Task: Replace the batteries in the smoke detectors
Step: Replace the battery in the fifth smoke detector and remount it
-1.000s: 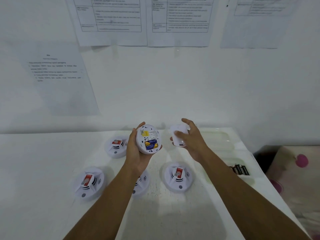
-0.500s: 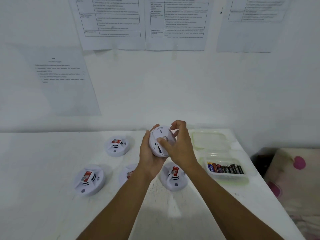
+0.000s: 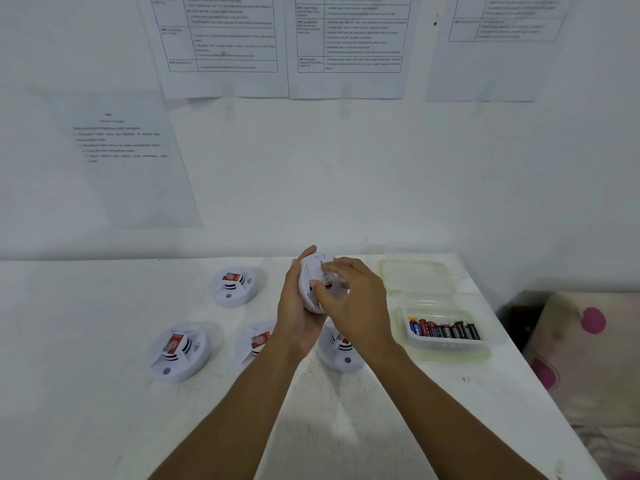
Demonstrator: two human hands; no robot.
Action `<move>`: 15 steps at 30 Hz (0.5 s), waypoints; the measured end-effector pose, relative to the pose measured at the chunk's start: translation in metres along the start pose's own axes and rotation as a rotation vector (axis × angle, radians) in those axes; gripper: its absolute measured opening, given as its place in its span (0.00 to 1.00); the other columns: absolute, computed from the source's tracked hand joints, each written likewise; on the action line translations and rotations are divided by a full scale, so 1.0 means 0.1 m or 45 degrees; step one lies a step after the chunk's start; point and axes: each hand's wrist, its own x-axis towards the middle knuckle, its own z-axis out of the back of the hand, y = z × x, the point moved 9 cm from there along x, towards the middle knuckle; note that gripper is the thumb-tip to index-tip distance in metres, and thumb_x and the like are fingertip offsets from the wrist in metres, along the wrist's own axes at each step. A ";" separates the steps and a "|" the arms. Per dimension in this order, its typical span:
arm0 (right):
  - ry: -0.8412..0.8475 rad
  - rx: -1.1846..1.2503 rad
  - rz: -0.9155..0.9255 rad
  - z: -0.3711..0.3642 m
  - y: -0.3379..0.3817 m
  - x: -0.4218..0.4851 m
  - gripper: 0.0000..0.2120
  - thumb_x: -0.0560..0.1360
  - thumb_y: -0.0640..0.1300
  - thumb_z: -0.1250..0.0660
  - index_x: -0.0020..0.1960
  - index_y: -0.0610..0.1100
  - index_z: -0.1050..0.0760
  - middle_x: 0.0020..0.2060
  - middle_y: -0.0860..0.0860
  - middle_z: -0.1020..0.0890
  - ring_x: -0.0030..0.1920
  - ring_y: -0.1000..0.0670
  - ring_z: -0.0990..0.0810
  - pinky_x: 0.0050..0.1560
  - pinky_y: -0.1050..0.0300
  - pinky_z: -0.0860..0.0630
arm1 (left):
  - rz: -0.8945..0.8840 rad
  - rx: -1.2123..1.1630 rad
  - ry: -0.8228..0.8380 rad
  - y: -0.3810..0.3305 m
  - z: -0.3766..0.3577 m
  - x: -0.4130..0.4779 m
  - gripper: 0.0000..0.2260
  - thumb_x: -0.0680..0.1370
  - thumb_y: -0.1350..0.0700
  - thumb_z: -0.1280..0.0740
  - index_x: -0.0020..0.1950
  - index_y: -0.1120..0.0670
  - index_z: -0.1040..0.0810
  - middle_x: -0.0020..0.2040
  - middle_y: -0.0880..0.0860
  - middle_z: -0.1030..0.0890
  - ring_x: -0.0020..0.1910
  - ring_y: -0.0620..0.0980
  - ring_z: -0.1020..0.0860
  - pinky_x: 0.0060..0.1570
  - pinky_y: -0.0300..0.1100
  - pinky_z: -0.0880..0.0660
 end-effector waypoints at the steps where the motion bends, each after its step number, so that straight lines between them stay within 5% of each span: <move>1: -0.032 0.049 -0.049 0.01 -0.02 -0.02 0.16 0.71 0.54 0.28 0.56 0.50 0.18 0.55 0.55 0.18 0.53 0.55 0.20 0.56 0.55 0.21 | -0.019 0.026 -0.007 0.00 0.01 0.00 0.20 0.81 0.46 0.42 0.71 0.49 0.27 0.65 0.58 0.22 0.60 0.57 0.22 0.60 0.51 0.24; 11: -0.021 0.391 -0.379 -0.02 -0.15 -0.09 0.13 0.72 0.50 0.28 0.55 0.50 0.21 0.50 0.58 0.17 0.49 0.60 0.19 0.50 0.63 0.21 | -0.179 0.401 -0.010 -0.16 -0.03 -0.03 0.18 0.82 0.45 0.43 0.69 0.46 0.27 0.65 0.53 0.21 0.64 0.54 0.23 0.58 0.51 0.23; 15: 0.142 0.613 -0.502 -0.07 -0.22 -0.08 0.18 0.73 0.57 0.30 0.60 0.56 0.27 0.53 0.57 0.18 0.51 0.58 0.18 0.52 0.56 0.20 | -0.127 0.649 -0.003 -0.20 -0.08 -0.03 0.25 0.76 0.32 0.49 0.66 0.40 0.24 0.64 0.45 0.20 0.65 0.49 0.24 0.61 0.50 0.25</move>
